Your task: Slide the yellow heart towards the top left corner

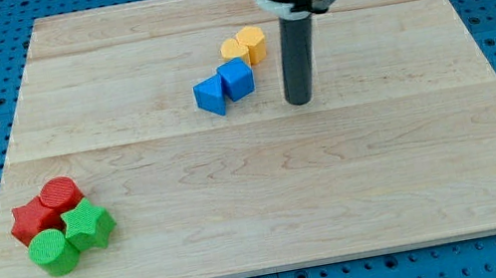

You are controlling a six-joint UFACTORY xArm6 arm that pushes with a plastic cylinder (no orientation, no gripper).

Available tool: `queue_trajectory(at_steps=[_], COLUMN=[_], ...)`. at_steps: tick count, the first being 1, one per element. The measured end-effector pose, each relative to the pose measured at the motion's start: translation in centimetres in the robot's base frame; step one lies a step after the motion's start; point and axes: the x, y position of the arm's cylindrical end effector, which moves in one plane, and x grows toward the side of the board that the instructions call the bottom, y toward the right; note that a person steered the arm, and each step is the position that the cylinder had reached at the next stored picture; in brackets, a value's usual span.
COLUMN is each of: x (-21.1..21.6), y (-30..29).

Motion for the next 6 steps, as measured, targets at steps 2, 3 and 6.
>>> queue_trajectory(at_steps=[2,3,6], x=[-8.9,-10.8,-16.2], y=[-9.5,-13.4,-24.5])
